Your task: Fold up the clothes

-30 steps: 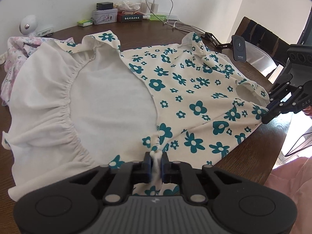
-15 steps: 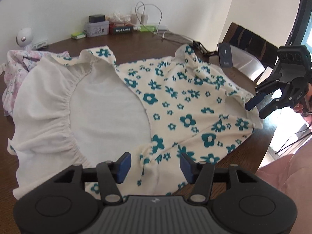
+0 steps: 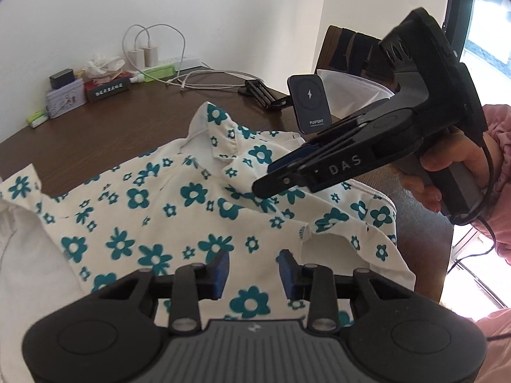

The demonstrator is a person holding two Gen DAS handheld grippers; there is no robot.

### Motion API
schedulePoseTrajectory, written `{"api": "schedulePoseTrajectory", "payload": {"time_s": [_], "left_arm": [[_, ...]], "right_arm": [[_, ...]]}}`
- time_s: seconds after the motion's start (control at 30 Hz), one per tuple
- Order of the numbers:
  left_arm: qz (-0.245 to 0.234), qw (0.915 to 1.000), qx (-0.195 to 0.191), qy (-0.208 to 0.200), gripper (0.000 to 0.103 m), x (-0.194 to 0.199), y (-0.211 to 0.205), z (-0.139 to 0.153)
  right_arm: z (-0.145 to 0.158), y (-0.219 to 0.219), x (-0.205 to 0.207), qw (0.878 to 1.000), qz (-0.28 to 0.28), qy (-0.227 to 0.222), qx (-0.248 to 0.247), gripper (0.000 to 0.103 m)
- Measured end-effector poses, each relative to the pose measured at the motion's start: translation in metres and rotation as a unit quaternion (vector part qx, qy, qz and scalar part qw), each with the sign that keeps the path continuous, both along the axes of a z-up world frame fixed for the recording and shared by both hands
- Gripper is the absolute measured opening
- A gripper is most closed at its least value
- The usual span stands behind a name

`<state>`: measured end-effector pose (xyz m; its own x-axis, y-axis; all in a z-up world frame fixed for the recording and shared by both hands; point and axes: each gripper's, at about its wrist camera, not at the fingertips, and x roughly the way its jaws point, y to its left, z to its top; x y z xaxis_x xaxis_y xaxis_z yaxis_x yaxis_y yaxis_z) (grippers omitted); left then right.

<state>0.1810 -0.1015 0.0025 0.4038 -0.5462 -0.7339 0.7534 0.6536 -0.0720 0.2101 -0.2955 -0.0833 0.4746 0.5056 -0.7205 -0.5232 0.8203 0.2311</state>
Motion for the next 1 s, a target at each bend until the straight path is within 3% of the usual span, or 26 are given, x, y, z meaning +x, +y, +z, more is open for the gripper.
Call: {"api": "schedulePoseTrajectory", "payload": {"time_s": [0.1,0.23,0.37,0.43,0.47,0.5,0.53,0.57,0.6,0.7,0.87,1.0], "left_arm": [[-0.013,0.9998,0.013,0.001,0.029,0.005,-0.023,-0.009],[-0.029,0.9991,0.03,0.007,0.024,0.005,-0.035,-0.021],[-0.03,0.9989,0.036,-0.002,0.024,0.002,-0.036,-0.023],[-0.022,0.9994,0.028,-0.005,0.026,-0.002,-0.032,-0.019],[-0.017,0.9997,0.016,-0.011,0.033,-0.006,-0.025,-0.014],[-0.011,0.9998,0.005,-0.016,0.04,-0.01,-0.017,-0.01],[-0.003,0.9997,-0.007,-0.024,0.056,-0.015,-0.009,-0.004],[0.008,0.9991,-0.021,-0.035,0.069,-0.02,0.003,0.002],[0.021,0.9982,-0.032,-0.045,0.077,-0.026,0.016,0.007],[0.069,0.9944,-0.041,-0.068,0.09,-0.041,0.056,0.016],[0.165,0.9824,-0.009,-0.088,0.091,-0.063,0.112,0.013],[0.216,0.9734,-0.012,-0.076,0.09,-0.073,0.152,0.008]], "right_arm": [[-0.003,0.011,0.001,0.999,0.01,-0.011,-0.038,0.019],[-0.012,0.006,0.005,0.998,0.0,-0.008,-0.062,0.018],[-0.014,-0.007,0.006,0.999,-0.002,-0.005,-0.039,0.018],[-0.011,-0.015,0.004,1.0,-0.01,0.003,0.002,0.021],[-0.007,-0.021,0.002,0.999,-0.013,0.006,0.031,0.023],[-0.001,-0.027,-0.004,0.998,-0.014,0.004,0.063,0.035],[0.005,-0.031,-0.012,0.997,-0.011,-0.008,0.076,0.054],[0.011,-0.034,-0.02,0.996,-0.009,-0.02,0.089,0.063],[0.016,-0.038,-0.029,0.994,-0.007,-0.032,0.101,0.08],[0.029,-0.039,-0.055,0.993,0.003,-0.074,0.087,0.103],[0.032,-0.031,-0.089,0.992,0.007,-0.105,0.068,0.103],[0.026,-0.008,-0.113,0.99,0.039,-0.126,0.052,0.102]]}}
